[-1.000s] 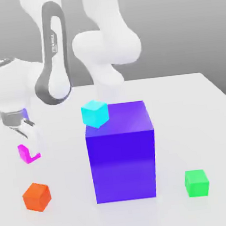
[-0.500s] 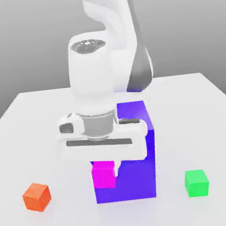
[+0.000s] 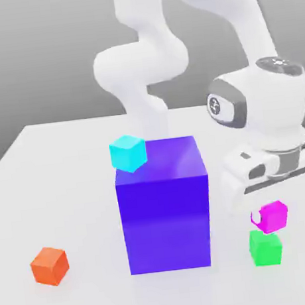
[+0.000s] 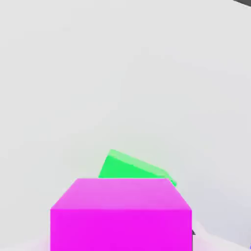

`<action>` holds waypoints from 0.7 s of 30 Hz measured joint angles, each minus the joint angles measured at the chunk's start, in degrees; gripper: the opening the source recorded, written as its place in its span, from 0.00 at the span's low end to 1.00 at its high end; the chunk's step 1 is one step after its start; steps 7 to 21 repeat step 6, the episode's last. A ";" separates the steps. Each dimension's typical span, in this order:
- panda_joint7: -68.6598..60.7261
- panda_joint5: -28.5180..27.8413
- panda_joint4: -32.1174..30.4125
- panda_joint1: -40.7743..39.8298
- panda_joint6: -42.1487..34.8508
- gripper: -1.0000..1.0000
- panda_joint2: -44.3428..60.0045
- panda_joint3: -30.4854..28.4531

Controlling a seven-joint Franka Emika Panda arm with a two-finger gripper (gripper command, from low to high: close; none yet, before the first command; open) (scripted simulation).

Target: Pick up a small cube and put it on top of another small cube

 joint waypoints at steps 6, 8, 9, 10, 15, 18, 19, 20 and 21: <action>0.07 -0.13 0.03 -0.03 0.53 1.00 0.59 -0.02; 0.07 -0.13 0.03 -0.03 0.53 1.00 0.59 -0.02; 0.07 -0.13 0.03 -0.03 0.53 1.00 0.59 -0.02; 0.07 -0.13 0.03 -0.03 0.53 1.00 0.59 -0.02; 0.07 -0.13 0.03 -0.03 0.53 1.00 0.59 -0.02; 0.07 -0.13 0.03 -0.03 0.53 1.00 0.59 -0.02; 0.07 -0.13 0.03 -0.03 0.53 1.00 0.59 -0.02; 0.07 -0.13 0.03 -0.03 0.53 1.00 0.59 -0.02; 0.07 -0.13 0.03 -0.03 0.53 1.00 0.59 -0.02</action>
